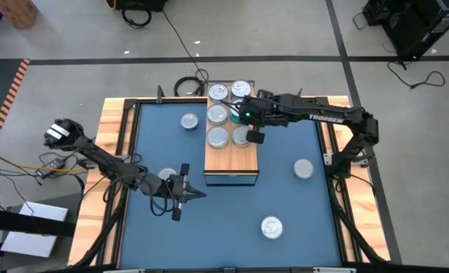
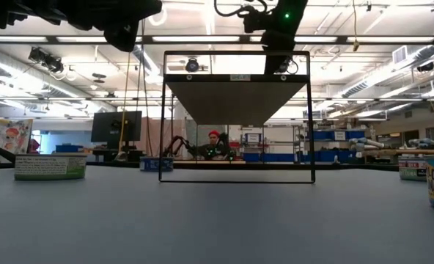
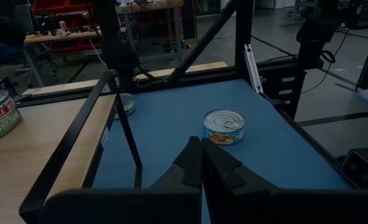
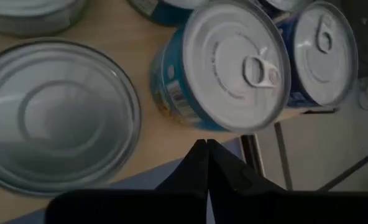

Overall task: Stack canned seafood by type on shelf
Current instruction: Stack the yellow-blue tuna can on top of the other yellow-blue tuna can on the shelf

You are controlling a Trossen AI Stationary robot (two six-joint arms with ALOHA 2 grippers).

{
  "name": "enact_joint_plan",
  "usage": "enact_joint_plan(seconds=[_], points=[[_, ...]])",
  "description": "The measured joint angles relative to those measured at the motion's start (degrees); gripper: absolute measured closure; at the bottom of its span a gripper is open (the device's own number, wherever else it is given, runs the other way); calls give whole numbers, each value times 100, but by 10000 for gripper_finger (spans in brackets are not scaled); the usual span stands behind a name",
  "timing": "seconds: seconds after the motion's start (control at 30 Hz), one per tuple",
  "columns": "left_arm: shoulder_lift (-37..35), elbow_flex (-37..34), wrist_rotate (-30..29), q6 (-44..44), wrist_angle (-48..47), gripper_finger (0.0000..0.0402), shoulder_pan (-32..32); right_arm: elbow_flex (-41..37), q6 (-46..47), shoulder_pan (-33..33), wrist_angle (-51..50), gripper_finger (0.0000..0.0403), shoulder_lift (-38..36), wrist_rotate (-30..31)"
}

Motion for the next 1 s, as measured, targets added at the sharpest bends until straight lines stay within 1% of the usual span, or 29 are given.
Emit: enact_joint_plan(seconds=[0.13, 0.63, 0.87, 1.0], points=[[-1, 81, 0, 23, -21, 396, -1, -2, -13, -89, 57, 394, 44, -197], [0, 91, 0, 35, -36, 396, 0, -2, -144, -255, 349, 399, 145, -399], [0, 91, 0, 37, -41, 396, 0, -2, -169, -274, 354, 396, 162, -384], [0, 93, 0, 37, -88, 396, 0, -4, -206, -116, 321, 400, -2, -321]])
